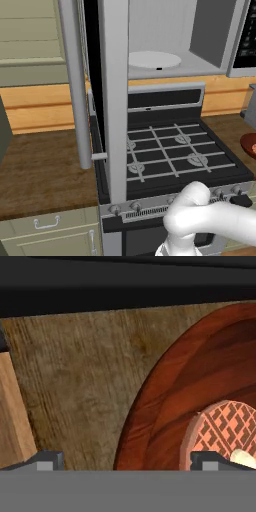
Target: Open the microwave, place the bowl with waffle inside the microwave, then close the microwave door and turn it on.
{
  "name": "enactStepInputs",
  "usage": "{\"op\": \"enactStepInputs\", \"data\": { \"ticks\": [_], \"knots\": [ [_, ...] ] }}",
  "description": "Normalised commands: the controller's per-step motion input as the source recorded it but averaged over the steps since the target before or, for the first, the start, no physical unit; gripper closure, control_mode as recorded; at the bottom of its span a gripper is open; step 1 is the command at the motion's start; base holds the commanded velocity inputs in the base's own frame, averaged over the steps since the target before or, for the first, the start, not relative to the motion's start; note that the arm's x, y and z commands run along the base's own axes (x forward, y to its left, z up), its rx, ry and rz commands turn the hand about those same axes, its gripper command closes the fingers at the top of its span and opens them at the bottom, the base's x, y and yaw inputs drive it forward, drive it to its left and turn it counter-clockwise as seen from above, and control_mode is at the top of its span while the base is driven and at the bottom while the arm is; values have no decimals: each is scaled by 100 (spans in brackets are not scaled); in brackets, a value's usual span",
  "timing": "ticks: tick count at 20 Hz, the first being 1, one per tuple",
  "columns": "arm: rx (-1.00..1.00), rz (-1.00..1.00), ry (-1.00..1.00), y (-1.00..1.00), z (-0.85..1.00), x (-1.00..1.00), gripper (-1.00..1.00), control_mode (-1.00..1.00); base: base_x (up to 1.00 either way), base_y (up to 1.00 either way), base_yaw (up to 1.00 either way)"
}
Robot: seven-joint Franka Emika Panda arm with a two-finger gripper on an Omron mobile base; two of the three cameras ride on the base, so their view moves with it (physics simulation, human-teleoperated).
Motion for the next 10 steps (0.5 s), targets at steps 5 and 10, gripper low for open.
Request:
{"op": "enactStepInputs", "data": {
  "ticks": [5,10],
  "knots": [
    [-1,0,0,-28,-23,37,-100,-100,0,0,0],
    [0,0,0,-21,-14,21,100,-100,0,0,0]
  ]
}}
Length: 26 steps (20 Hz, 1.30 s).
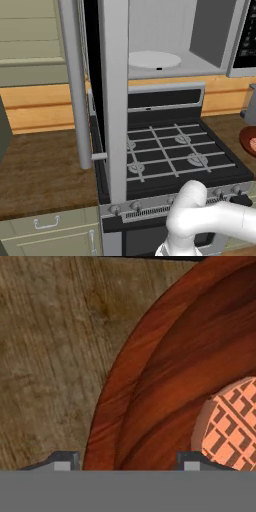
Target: Open the microwave, place the bowl with waffle inside the microwave, then close the microwave door and turn it on.
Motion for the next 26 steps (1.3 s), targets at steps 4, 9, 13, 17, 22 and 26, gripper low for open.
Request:
{"op": "enactStepInputs", "data": {
  "ticks": [4,9,13,17,22,26],
  "knots": [
    [0,0,-1,-18,0,0,100,-100,0,0,0],
    [0,0,-13,-1,33,-28,100,-100,0,0,0],
    [0,6,-23,19,84,-90,100,-100,0,0,0],
    [-5,15,-18,38,96,-99,100,-100,0,0,0],
    [-3,19,-11,64,100,-73,100,-100,0,0,0],
    [-4,27,0,94,100,-42,100,-100,0,0,0]
  ]
}}
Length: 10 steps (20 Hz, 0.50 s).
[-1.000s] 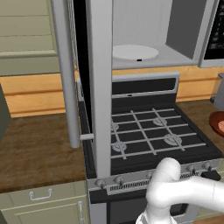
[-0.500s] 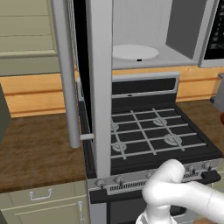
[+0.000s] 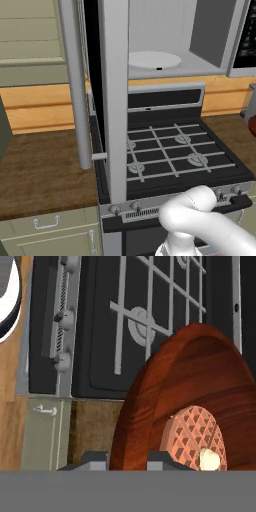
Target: Open the microwave, place the bowl with waffle inside the microwave, then close the microwave door and turn it on.
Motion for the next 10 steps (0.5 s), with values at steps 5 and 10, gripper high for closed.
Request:
{"op": "enactStepInputs", "data": {
  "ticks": [5,10],
  "knots": [
    [0,23,-11,99,91,-21,100,-100,0,0,0],
    [0,21,-21,100,91,-2,100,-100,0,0,0]
  ]
}}
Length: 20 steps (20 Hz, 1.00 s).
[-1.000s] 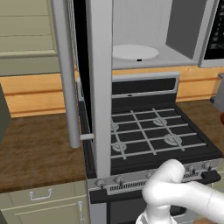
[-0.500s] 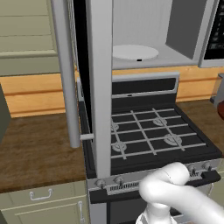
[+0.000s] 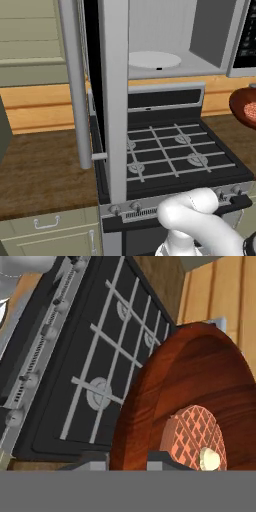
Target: Open the microwave, place the bowl with waffle inside the microwave, then close the microwave door and turn it on.
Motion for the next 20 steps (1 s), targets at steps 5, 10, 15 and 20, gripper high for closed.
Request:
{"op": "enactStepInputs", "data": {
  "ticks": [5,10,15,20],
  "knots": [
    [2,19,-14,100,91,14,100,-100,0,0,0],
    [7,16,0,94,98,71,100,-100,0,0,0],
    [5,12,6,88,93,99,100,-100,0,0,0],
    [1,4,23,67,57,100,100,-100,0,0,0]
  ]
}}
